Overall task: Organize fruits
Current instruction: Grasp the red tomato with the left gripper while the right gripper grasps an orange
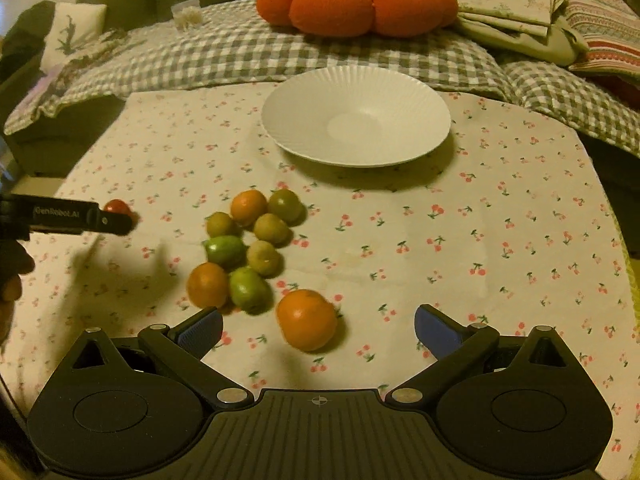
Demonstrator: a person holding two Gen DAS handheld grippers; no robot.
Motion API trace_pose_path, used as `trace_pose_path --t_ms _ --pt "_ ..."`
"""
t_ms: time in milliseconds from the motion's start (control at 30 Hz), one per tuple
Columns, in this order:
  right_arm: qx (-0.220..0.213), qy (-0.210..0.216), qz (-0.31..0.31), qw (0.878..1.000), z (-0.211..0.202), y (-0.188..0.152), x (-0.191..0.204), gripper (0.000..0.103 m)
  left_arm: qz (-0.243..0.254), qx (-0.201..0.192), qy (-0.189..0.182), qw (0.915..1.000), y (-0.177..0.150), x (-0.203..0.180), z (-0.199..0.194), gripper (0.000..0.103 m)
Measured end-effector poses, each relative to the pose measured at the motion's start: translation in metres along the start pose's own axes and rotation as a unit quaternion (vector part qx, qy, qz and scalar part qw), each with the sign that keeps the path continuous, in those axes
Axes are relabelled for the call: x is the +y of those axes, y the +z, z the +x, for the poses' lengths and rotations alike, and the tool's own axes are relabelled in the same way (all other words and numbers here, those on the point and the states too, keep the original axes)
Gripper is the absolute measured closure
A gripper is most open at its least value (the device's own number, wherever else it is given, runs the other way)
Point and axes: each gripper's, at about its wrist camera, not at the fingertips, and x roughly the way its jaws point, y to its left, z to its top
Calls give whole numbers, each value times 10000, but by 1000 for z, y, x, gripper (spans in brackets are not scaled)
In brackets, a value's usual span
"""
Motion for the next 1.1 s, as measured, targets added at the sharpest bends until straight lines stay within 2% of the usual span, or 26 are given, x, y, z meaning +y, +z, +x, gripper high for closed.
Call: trace_pose_path --t_ms 133,367,433,567,633,733,800,867,900,967,1100 --pt "-13 -64 84 9999 9 3 -4 2 -88 28 41 9999 5 5 12 27" --pt "16 -41 55 10000 17 3 -2 7 88 0 51 9999 1 2 16 31" --pt "28 -31 57 10000 20 3 -2 10 65 9 59 10000 2 3 18 38" --pt "71 -13 80 9999 24 3 -2 15 129 -23 121 9998 1 2 19 41" --pt "116 -2 103 9999 25 2 -2 19 119 -58 109 9999 1 3 18 48" --pt "198 54 118 9997 29 1 -1 27 151 -65 138 9998 1 2 19 54" --pt "271 107 135 9995 32 -1 -1 43 242 -104 214 9994 0 0 20 56" --pt "298 210 194 9991 33 -1 -2 52 297 -147 216 9992 0 -1 20 61" --pt "306 278 240 9989 33 -1 -3 58 317 -168 183 9992 1 -2 19 67" --pt "306 363 277 9985 32 0 -3 66 370 -188 217 9989 0 -4 19 67" --pt "288 370 236 9986 30 -1 -1 66 493 -238 302 9980 -1 -7 18 67"
